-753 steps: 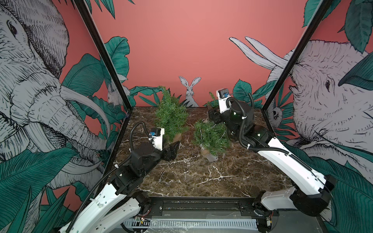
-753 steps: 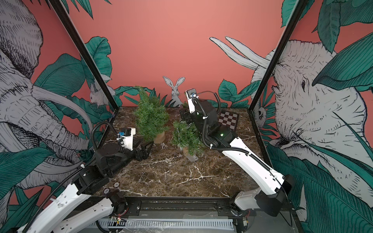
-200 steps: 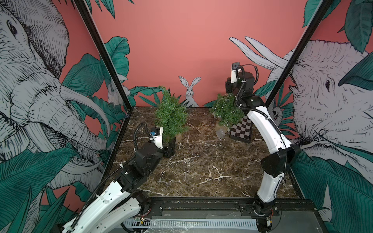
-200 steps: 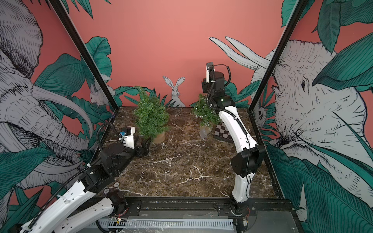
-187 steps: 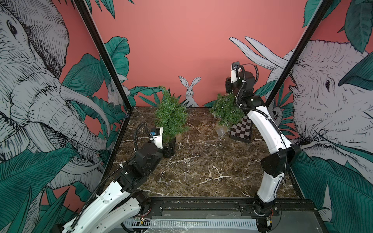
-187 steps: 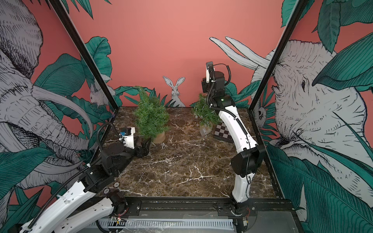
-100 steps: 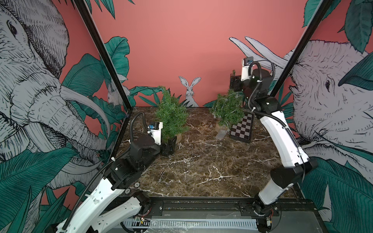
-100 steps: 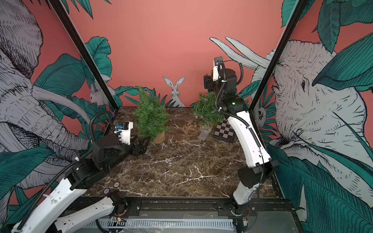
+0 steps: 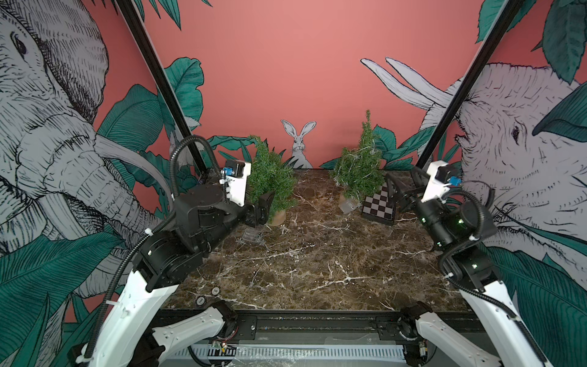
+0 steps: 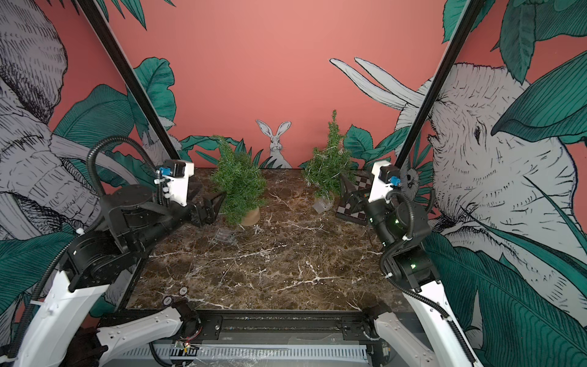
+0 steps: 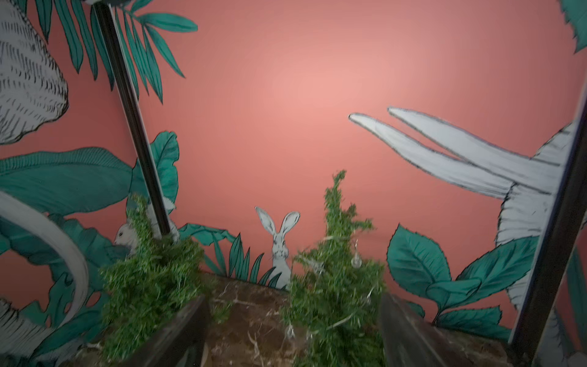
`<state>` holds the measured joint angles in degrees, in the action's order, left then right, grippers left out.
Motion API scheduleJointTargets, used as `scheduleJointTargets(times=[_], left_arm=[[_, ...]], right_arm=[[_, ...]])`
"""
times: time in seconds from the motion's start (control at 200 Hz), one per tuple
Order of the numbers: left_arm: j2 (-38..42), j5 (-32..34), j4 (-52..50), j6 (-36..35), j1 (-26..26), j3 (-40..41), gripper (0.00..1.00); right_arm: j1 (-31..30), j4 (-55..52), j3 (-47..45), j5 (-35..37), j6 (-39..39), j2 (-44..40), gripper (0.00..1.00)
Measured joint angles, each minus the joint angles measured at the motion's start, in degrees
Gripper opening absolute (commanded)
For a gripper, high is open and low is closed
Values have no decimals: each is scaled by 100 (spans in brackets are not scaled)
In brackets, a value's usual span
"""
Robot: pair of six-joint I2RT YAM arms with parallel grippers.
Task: Wrap string light around the christmas tree
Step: Place the christmas tree at the center of the board, then pick up the Christmas tree at the center of the board.
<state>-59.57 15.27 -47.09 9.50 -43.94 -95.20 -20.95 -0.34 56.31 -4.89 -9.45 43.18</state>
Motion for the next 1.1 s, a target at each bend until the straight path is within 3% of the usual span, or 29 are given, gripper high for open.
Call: scheduleJointTargets(times=[0.095, 0.295, 0.42, 0.595, 0.86, 1.1], left_arm=[[-551, 278, -168, -109, 0, -422, 84], [-1248, 815, -319, -332, 52, -146, 89], [-1412, 785, -304, -308, 533, -136, 90], [-1438, 767, -39, -256, 1023, -129, 91], [-1945, 470, 632, -181, 1384, -116, 92], [-2487, 238, 988, -184, 1812, -164, 83]], right_arm=[[0, 286, -951, -203, -212, -192, 83], [0, 874, -2586, -675, -546, 76, 82], [-11, 1484, -3348, -824, -667, 330, 82], [-245, 1945, -3471, -815, -619, 907, 81], [-1287, 2529, -3661, -214, 155, 1486, 82], [-1506, 2983, -3882, 17, 481, 1832, 82]])
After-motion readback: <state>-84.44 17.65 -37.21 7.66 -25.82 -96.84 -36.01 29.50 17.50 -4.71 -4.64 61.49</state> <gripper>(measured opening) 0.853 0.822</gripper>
